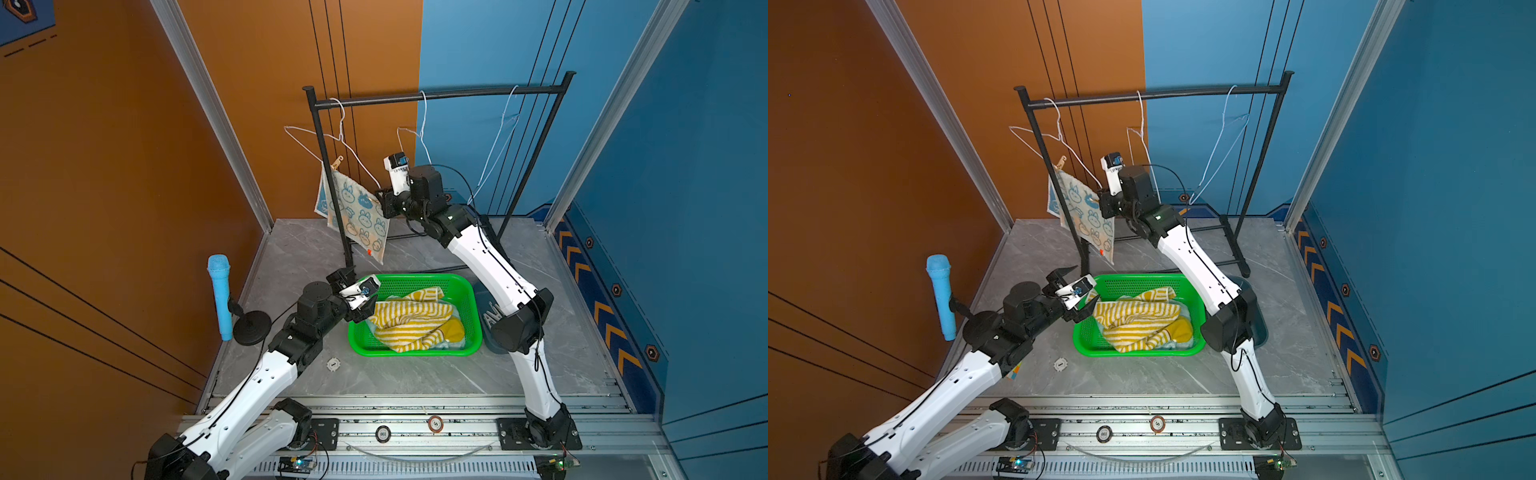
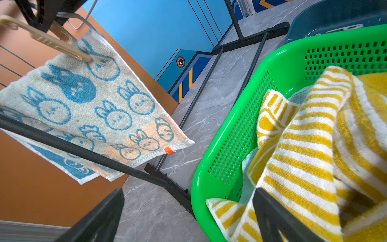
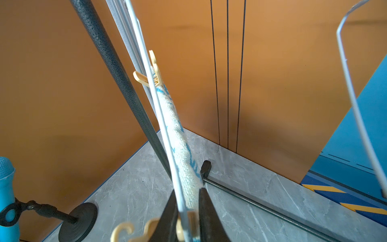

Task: Remove the clothespins securing towels to the hanger
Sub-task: Pick up the hanger from the clothesline.

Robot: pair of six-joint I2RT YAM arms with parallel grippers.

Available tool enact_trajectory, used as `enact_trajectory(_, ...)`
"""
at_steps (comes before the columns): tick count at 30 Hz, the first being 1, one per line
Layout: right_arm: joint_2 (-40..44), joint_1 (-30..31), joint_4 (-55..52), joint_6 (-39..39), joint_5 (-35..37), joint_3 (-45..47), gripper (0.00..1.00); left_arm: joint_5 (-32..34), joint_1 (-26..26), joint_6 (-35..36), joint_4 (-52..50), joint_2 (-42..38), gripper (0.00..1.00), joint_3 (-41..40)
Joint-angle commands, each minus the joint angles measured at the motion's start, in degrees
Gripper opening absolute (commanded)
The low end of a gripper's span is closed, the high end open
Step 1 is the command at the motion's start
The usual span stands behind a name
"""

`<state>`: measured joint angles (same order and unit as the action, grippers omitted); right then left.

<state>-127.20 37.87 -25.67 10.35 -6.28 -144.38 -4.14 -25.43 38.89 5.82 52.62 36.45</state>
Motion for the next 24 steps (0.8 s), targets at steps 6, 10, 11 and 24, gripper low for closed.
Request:
enact_trajectory(6, 1.8, 0.1, 1.1, -2.2, -1.2, -1.5, 0.06, -1.6, 0.6, -1.3, -0.5, -0.1, 0.98, 1.4)
enact_trajectory(10, 2.6, 0.5, 1.3, -3.4, -1.1, -1.3, 0.04, -1.7, 0.7, -1.4, -0.6, -0.2, 0.98, 1.4)
enact_trajectory(11, 2.8, 0.6, 1.4, -3.7, -1.0, -1.3, 0.03, -1.7, 0.7, -1.4, -0.6, -0.2, 0.98, 1.4)
enact_trajectory(24, 6.9, 1.0, 2.9, -6.9, 3.2, -0.9, 0.0, -1.8, 0.6, -1.7, -0.5, -0.5, 0.98, 1.5)
